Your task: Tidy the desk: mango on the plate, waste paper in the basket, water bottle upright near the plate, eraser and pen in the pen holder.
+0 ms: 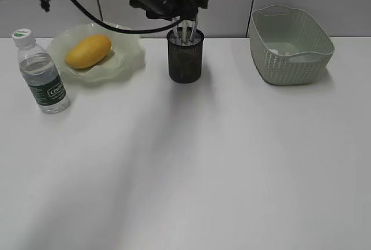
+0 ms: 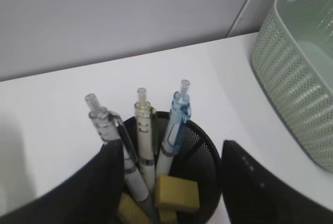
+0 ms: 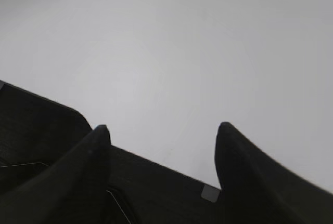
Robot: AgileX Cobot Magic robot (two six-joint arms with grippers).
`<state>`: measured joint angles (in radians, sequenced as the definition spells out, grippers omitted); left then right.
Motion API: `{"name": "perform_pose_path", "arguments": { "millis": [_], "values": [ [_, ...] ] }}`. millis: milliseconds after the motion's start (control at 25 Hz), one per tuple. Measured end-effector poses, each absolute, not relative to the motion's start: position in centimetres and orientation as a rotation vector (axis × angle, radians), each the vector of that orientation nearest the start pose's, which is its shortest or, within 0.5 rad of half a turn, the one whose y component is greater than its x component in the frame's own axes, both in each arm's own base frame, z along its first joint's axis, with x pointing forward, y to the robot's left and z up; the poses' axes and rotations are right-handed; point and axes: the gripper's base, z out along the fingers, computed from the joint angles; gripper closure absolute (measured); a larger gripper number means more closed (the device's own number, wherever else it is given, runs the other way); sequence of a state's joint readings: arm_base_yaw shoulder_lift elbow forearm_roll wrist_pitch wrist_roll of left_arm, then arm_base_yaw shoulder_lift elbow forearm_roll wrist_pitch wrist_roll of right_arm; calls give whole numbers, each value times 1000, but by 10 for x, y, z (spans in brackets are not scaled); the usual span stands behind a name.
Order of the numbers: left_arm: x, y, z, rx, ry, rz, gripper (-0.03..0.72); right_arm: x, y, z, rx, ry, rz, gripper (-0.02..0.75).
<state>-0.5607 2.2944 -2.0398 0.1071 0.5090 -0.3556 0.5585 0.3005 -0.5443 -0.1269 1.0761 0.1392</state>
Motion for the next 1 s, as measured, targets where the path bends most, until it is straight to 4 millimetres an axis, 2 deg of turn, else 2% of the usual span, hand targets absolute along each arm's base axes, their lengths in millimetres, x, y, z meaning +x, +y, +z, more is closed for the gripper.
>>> {"name": "perform_pose_path", "arguments": {
  "millis": [120,280,440,600,760,880,1000],
  "values": [
    [445,-273,254,302,2328,-351,239,38,12,285,-495,2261,196,240],
    [417,-256,290,305,2491,-295,239,38,12,285,-495,2261,196,240],
    [384,-240,325,431,2609,-216,239,38,12,285,-495,2261,196,240],
    [357,-236,361,574,2553,-225,239,38,12,284,-495,2264,195,240],
    [332,-235,392,630,2480,-276,240,38,12,284,-494,2265,196,240],
    [316,-232,406,673,2441,-287,256,38,12,283,-490,2268,197,240],
    [300,-222,404,698,2463,-269,274,38,12,281,-491,2282,192,240]
  ]
}}
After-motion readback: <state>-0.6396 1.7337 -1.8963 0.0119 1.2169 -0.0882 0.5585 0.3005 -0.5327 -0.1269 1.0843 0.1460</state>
